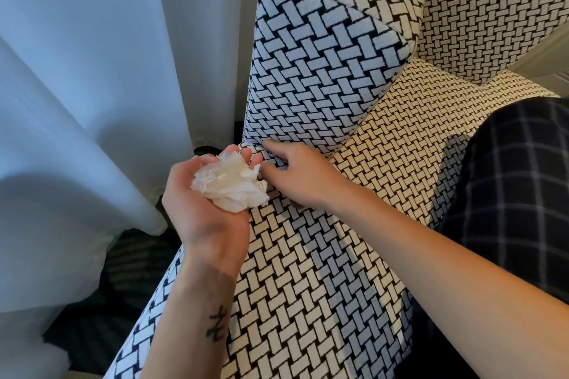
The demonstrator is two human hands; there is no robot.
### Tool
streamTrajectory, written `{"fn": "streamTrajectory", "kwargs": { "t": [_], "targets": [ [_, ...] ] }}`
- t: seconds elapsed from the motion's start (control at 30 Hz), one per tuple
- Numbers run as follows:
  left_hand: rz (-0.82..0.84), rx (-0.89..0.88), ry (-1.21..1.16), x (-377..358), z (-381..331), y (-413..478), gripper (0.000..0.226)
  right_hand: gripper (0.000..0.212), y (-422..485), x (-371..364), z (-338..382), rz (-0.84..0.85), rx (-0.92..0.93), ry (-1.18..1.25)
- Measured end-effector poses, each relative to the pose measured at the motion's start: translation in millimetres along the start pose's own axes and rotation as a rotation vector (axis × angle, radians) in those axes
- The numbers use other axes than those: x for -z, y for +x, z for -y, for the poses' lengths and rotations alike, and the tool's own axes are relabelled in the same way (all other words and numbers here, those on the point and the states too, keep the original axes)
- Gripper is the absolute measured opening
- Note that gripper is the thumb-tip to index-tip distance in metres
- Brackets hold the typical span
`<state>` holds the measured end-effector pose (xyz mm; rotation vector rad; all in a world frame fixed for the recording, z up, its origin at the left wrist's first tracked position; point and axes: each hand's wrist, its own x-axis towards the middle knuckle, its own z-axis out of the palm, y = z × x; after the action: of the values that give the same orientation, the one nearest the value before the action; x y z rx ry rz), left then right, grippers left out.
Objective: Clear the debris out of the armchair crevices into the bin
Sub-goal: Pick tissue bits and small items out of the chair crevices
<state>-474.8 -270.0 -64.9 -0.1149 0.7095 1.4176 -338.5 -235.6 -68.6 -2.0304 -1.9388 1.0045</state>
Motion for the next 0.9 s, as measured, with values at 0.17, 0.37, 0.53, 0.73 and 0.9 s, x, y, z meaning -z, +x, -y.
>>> {"fn": "streamTrajectory", "kwargs": {
  "t": [0.17, 0.37, 0.53, 0.73, 0.9],
  "targets": [
    [0.017, 0.01, 0.003, 0, -1, -1, 0.017, 0.034, 16, 7, 11, 0.056, -0.056, -0.107],
    [0.022, -0.008, 0.039, 2, 4, -1, 0.016, 0.055, 5, 6, -4, 0.07, 0.004, -0.034],
    [0.039, -0.001, 0.093, 3, 8, -2, 0.015, 0.059, -27, 20, -24, 0.07, 0.074, -0.08],
    [0.098, 0.01, 0.1, 5, 14, -2, 0.016, 0.052, -55, 21, -50, 0.005, 0.151, -0.141],
    [0.163, 0.048, 0.099, 4, 25, -5, 0.018, 0.016, -53, 17, -55, -0.102, 0.141, -0.051]
  ]
}}
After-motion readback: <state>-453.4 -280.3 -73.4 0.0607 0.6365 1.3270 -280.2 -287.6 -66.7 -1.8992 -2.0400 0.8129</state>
